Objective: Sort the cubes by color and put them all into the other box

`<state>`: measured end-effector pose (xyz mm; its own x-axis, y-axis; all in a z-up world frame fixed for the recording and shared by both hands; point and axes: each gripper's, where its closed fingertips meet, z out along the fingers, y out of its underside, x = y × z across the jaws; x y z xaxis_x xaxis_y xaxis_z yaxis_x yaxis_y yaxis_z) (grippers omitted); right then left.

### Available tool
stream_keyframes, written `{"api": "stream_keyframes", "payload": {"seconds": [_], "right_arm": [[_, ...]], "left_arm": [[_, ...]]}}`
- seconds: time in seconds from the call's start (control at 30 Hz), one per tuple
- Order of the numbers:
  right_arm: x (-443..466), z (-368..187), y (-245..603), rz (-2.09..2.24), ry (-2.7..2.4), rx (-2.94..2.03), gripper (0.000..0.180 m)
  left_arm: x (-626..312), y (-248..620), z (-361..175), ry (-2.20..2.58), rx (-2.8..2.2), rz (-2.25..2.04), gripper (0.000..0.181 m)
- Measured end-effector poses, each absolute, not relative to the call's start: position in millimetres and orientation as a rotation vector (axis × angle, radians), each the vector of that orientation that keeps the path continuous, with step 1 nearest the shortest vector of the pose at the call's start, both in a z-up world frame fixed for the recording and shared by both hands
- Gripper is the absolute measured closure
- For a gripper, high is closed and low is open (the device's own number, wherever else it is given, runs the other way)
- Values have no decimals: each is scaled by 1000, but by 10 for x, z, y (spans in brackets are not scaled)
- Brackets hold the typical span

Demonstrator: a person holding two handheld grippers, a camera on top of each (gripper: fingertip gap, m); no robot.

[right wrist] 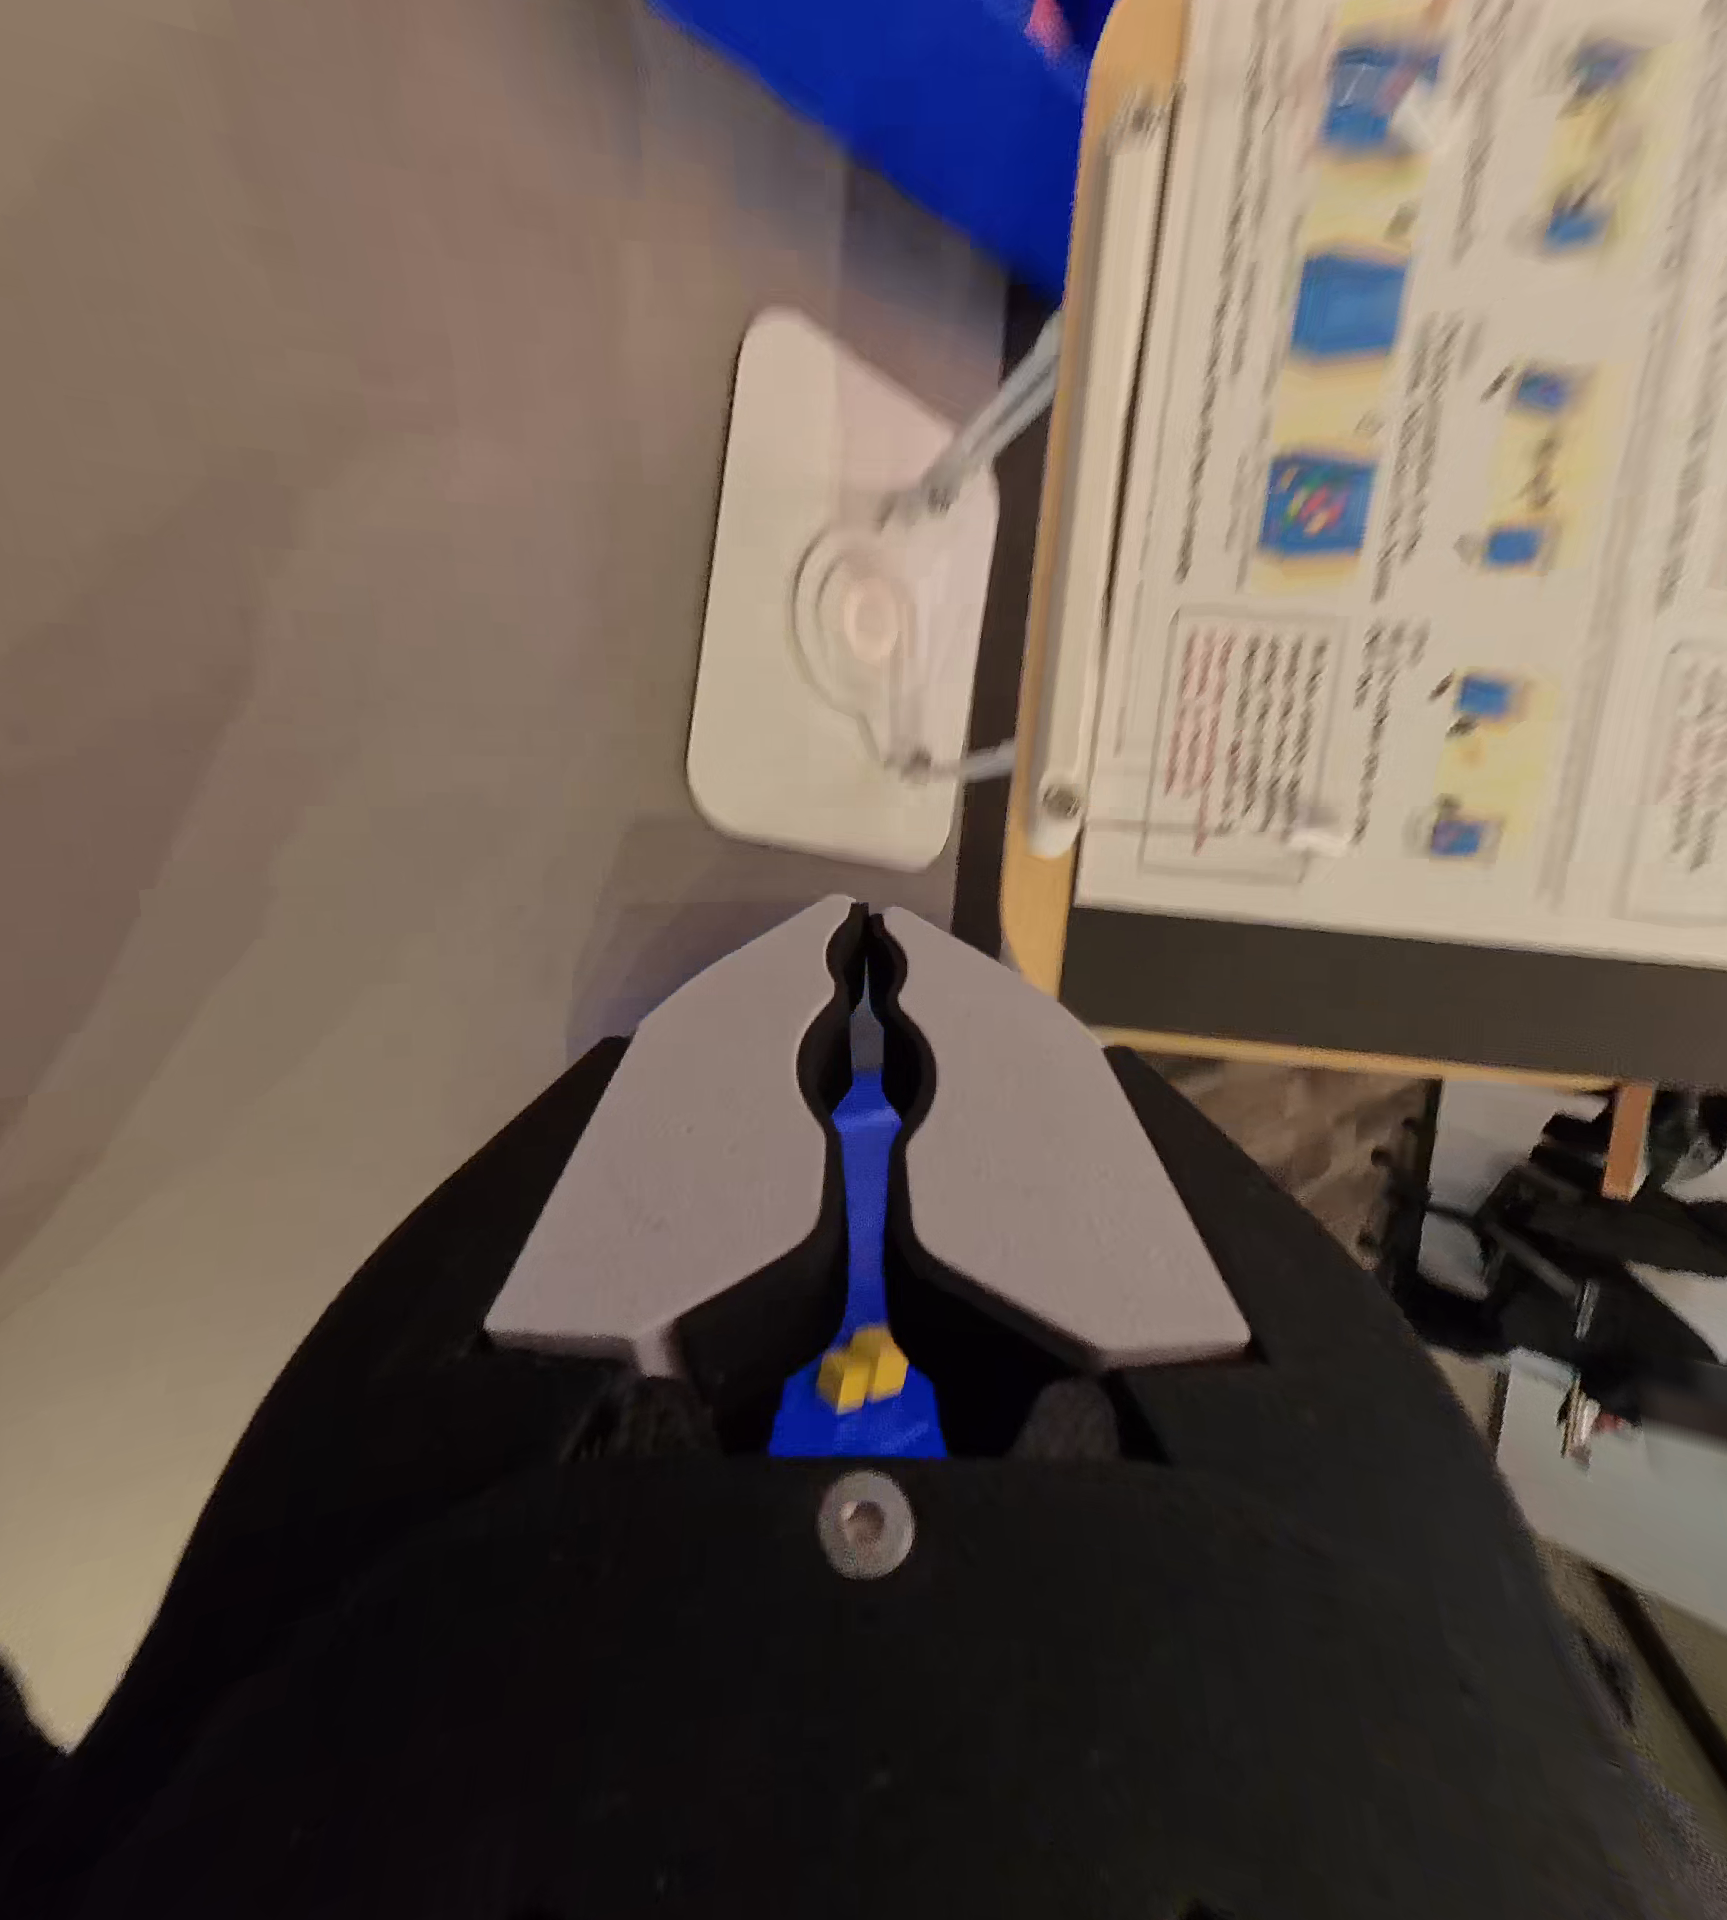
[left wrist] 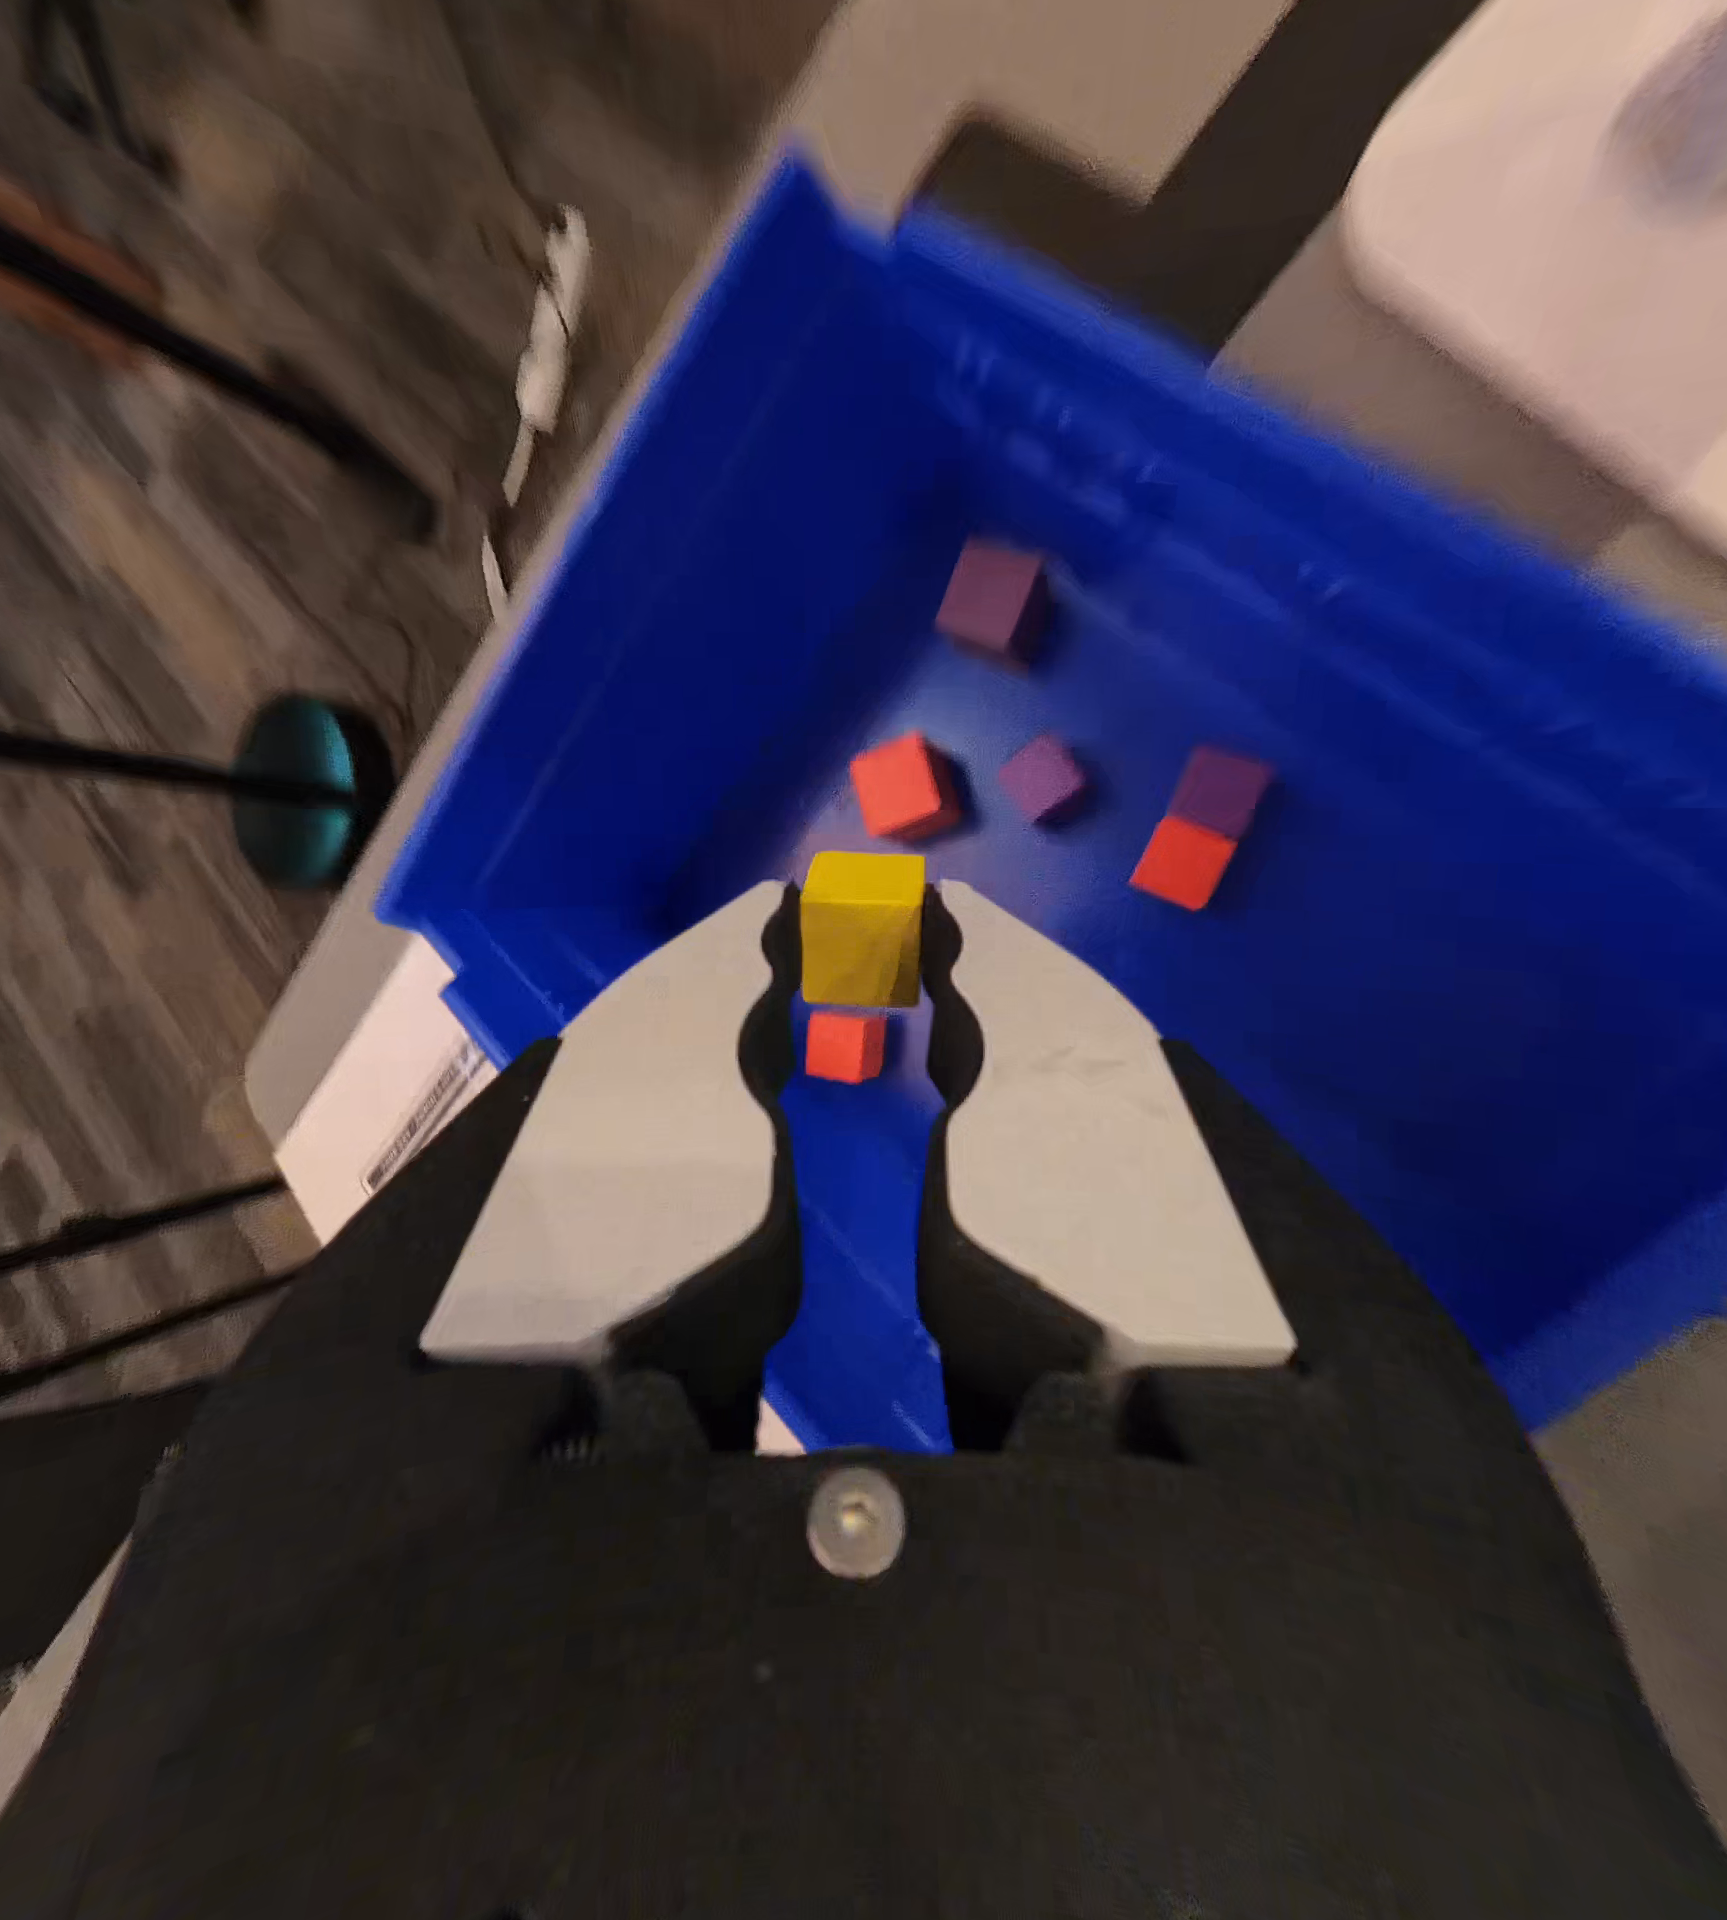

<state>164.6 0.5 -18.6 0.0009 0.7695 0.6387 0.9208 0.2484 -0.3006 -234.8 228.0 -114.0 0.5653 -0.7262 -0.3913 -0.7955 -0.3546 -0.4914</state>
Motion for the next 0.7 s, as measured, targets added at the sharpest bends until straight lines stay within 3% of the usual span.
{"api": "stream_keyframes", "payload": {"seconds": [0.13,0.33,0.5,0.57,0.7], "right_arm": [[1066,73,-94,16,-1680,-1384,178],[314,378,-259,866,-1391,-1271,171],[119,262,-83,1245,-1210,-1344,124],[148,369,-138,1458,-1146,-1261,132],[176,451,-268,1645,-1149,-1157,128]], "left_arm": [[-1876,1773,-568,1266,-1813,89,159],[-811,833,128,1380,-1289,46,159],[-27,-50,488,1491,-810,-40,160],[117,-242,568,1495,-716,-57,159],[285,-386,612,1501,-612,-30,159]]}}
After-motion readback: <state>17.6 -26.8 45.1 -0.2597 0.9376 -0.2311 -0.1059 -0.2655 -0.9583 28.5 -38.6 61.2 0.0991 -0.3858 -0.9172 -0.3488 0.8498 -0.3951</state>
